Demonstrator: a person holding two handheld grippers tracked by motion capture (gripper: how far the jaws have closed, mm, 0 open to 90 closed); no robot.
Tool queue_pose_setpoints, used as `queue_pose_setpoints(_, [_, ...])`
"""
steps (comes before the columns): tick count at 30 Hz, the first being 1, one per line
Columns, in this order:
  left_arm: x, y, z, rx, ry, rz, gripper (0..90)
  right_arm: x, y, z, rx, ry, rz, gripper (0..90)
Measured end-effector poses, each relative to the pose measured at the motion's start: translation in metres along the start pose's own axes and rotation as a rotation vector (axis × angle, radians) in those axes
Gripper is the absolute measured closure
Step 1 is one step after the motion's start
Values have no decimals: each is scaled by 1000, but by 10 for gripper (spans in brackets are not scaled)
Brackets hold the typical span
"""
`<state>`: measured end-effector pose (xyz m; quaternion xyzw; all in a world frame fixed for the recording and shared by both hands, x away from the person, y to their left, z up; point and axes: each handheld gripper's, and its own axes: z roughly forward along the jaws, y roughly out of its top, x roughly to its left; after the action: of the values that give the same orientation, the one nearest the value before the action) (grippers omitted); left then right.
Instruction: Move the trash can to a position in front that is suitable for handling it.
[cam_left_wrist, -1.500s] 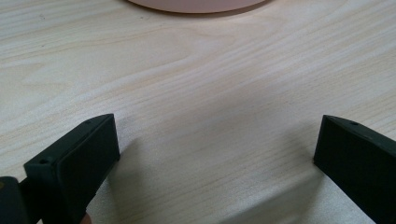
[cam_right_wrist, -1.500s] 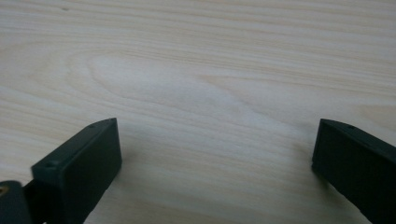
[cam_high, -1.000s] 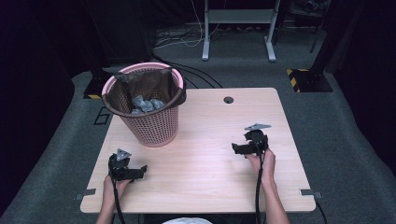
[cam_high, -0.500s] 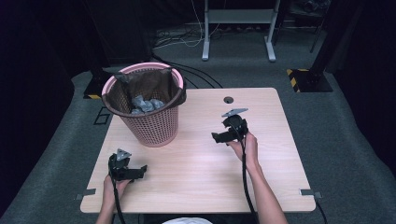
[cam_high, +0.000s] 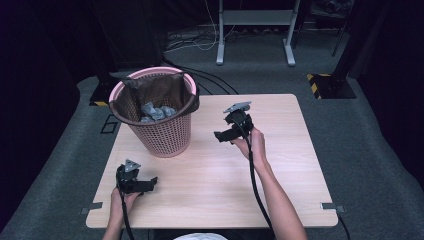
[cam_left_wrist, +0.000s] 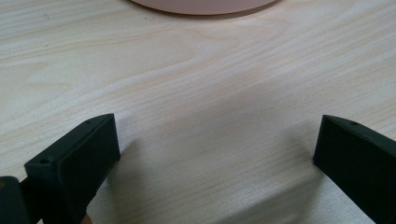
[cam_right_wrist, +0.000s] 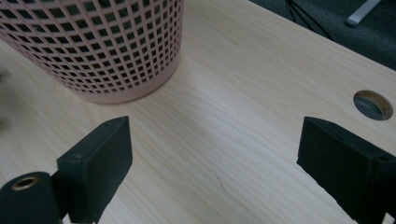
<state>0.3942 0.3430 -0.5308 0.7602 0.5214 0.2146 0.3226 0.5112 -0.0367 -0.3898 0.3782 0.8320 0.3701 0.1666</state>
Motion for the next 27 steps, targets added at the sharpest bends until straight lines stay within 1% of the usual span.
queue_pose_setpoints(4, [0,0,0,0,0,1,0,0,7,-1,-3,5,-3,96])
queue_pose_setpoints(7, [0,0,0,0,-1,1,0,-1,15,-2,-5,18,-4,100])
queue_pose_setpoints(11, [0,0,0,0,0,-1,0,-3,26,-4,-7,22,-21,106])
queue_pose_setpoints(14, [0,0,0,0,0,1,0,-5,35,-6,-10,33,-20,109])
queue_pose_setpoints(16, [0,0,0,2,0,3,0,-6,41,-8,-16,53,-14,111])
queue_pose_setpoints(18, [0,0,0,0,0,1,1,-7,46,-9,-19,58,-17,109])
queue_pose_setpoints(20, [0,0,0,0,0,2,1,-7,51,-11,-27,74,-10,111])
queue_pose_setpoints(23, [0,0,0,0,0,1,1,-8,60,-13,-30,75,-21,112])
queue_pose_setpoints(24, [0,0,0,0,0,1,1,-8,63,-14,-26,81,-16,112])
queue_pose_setpoints(27, [0,0,0,0,-1,2,1,-10,72,-16,-36,87,-23,114])
